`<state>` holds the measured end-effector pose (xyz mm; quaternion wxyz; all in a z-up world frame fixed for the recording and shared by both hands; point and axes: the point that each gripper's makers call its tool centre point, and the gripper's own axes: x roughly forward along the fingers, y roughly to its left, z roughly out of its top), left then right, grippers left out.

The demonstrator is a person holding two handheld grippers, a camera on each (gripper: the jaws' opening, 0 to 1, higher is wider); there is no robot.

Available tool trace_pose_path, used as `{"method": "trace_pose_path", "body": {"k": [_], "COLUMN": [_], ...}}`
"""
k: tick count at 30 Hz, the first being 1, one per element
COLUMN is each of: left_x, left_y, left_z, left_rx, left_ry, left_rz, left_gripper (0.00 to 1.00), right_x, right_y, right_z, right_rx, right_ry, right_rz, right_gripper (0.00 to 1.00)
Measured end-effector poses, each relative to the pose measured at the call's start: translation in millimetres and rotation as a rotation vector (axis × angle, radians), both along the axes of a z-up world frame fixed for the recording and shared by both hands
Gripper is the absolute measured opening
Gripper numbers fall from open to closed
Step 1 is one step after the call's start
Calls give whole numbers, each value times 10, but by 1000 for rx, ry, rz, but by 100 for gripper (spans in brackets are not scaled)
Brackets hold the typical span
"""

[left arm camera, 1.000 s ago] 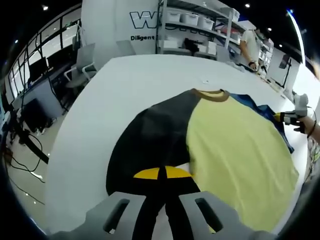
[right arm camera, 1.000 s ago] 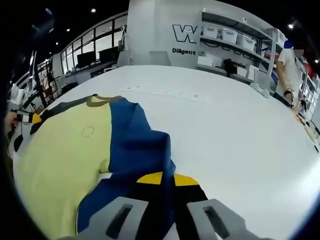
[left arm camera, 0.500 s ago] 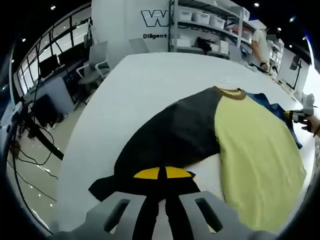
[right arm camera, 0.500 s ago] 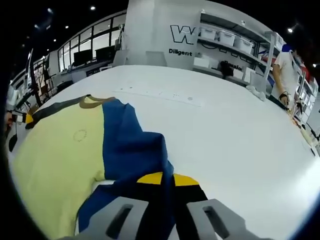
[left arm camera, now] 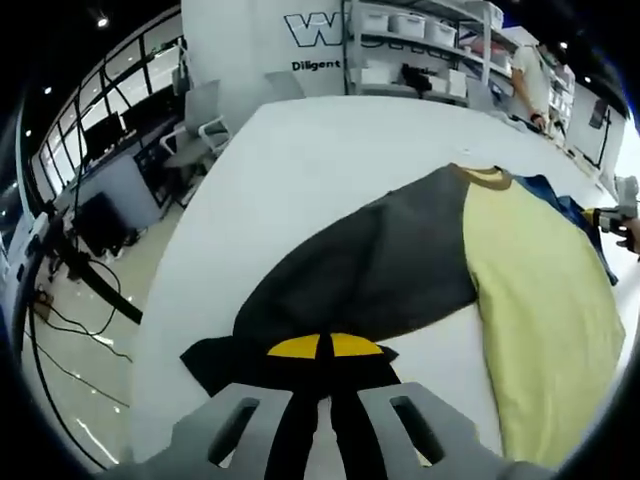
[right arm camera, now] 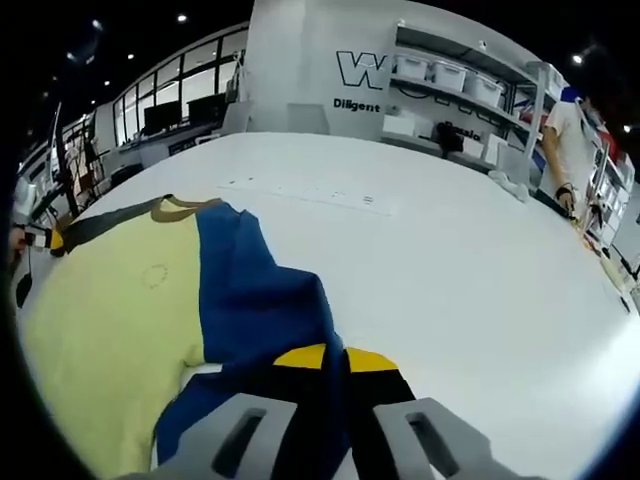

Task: Fold the garment on the visible template until the final outline fits inside the template.

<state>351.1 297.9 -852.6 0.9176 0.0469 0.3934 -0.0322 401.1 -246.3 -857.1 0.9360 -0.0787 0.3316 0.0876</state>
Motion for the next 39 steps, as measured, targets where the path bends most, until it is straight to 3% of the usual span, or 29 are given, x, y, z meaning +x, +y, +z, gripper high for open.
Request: {"method": "trace_pose_path", "body": {"k": [5,17,23,30,37,39], "left_x": [37,112,74,82,91,97], "left_y": [25,101,92,127,122,116], "left_z": [4,8,10,11,2,11], "left_rx": [29,0,39,19,28,17], "left_ry": [-4,-15,-15,-5,-2,-3], "left_rz": [-12,4,-4,25,12,13], "left_gripper": [0,0,0,0,0,0], "right_x": [9,63,33,-19,-32,-46], "right_y": [-15,-109,-136,-186,-191,-210], "right_z": [12,17,17,-3,-27,-19], "right_rx": [-2,-12,-3,43,23,12], "right_ry": [8,0,13,37,47,48], "right_rz": [-5,-49,-90,-135,-121,-133], "right_gripper": [0,0,0,0,0,4]}}
